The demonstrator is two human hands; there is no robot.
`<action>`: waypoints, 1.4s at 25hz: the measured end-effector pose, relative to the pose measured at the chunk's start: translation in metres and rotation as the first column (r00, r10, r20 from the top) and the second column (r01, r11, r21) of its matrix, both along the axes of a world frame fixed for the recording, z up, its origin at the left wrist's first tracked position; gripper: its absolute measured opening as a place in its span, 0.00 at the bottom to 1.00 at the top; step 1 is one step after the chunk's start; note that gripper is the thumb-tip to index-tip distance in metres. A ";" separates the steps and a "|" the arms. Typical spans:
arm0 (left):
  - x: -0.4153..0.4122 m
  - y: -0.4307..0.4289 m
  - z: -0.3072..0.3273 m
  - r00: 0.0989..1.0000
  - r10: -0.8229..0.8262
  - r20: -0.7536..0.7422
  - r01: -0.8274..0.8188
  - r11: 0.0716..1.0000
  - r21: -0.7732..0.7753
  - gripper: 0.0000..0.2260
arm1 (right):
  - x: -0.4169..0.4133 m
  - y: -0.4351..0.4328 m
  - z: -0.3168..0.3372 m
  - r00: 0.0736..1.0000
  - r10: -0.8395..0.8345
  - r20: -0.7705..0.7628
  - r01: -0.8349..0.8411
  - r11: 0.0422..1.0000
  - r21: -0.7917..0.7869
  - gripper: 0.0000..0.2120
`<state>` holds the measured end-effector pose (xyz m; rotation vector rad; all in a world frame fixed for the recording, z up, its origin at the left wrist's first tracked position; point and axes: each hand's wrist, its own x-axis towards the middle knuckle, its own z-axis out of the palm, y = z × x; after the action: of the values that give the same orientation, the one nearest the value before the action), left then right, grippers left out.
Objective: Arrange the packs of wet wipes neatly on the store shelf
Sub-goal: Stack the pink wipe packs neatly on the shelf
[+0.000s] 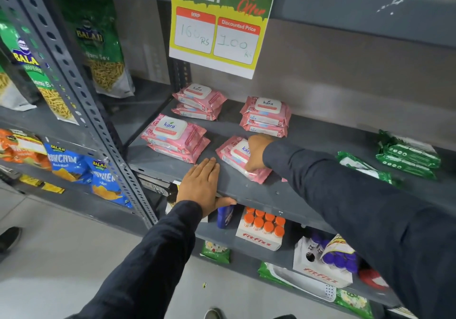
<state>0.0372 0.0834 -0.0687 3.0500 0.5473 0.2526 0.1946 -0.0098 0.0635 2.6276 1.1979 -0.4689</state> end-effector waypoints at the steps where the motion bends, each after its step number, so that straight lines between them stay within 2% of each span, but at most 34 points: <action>1: 0.000 0.000 0.000 1.000 0.001 0.000 -0.001 1.000 0.006 0.51 | 0.000 -0.001 0.002 0.998 0.054 0.033 -0.053 0.998 -0.028 0.17; 3: 0.000 -0.001 0.000 1.000 0.004 0.013 -0.004 1.000 0.024 0.51 | 0.004 -0.005 0.000 0.990 0.126 0.071 -0.124 0.992 -0.034 0.17; 7: 0.001 -0.002 0.003 1.000 0.006 0.016 -0.006 0.999 0.034 0.52 | 0.010 -0.007 -0.005 0.987 0.157 0.039 -0.158 0.987 0.006 0.21; 11: 0.000 -0.001 0.002 1.000 0.002 0.014 -0.003 1.000 0.017 0.51 | 0.033 -0.016 0.008 0.988 0.034 -0.154 -0.012 0.990 0.141 0.37; 13: 0.000 0.000 0.002 1.000 0.006 0.007 -0.006 1.000 0.017 0.51 | 0.053 -0.031 0.020 0.992 0.001 -0.124 0.021 0.984 0.176 0.39; 14: 0.000 -0.001 0.001 1.000 0.007 0.007 -0.007 1.000 0.017 0.51 | 0.064 -0.042 0.024 0.996 0.002 -0.084 0.009 0.991 0.131 0.40; 16: 0.000 -0.001 0.001 1.000 0.007 0.007 -0.007 1.000 0.012 0.51 | 0.079 -0.064 0.023 0.999 0.006 -0.054 -0.009 0.998 -0.062 0.43; 18: 0.000 -0.001 0.002 1.000 0.009 0.004 -0.009 1.000 0.004 0.51 | 0.087 -0.085 0.013 0.994 -0.041 -0.106 0.019 0.979 -0.205 0.49; 20: -0.001 -0.001 0.002 1.000 0.011 0.002 -0.011 1.000 0.002 0.50 | 0.089 -0.100 0.001 0.986 -0.082 -0.146 0.048 0.974 -0.223 0.54; 22: 0.000 -0.001 0.002 1.000 0.007 -0.005 -0.007 1.000 0.002 0.50 | 0.087 -0.108 -0.007 0.990 -0.065 -0.123 0.041 0.981 -0.189 0.57; 26: 0.000 -0.001 0.002 1.000 0.011 -0.013 -0.011 1.000 -0.006 0.51 | 0.086 -0.117 -0.013 0.998 -0.019 -0.063 0.012 0.994 -0.110 0.51; 30: 0.000 -0.003 0.004 1.000 0.013 -0.028 -0.012 1.000 0.009 0.51 | 0.089 -0.122 -0.004 0.996 -0.072 -0.050 0.070 0.997 -0.045 0.43; 33: 0.000 -0.003 0.005 0.999 0.014 -0.033 -0.013 1.000 0.026 0.52 | 0.092 -0.112 0.024 0.988 -0.153 0.015 0.151 0.983 0.100 0.40; 35: 0.000 -0.003 0.005 0.999 0.013 -0.040 -0.012 0.999 0.038 0.52 | 0.089 -0.095 0.045 0.989 -0.145 0.039 0.134 0.969 0.209 0.36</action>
<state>0.0371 0.0808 -0.0640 3.0952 0.5703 0.2051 0.2833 -0.1051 0.1089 2.8945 1.1042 -0.3094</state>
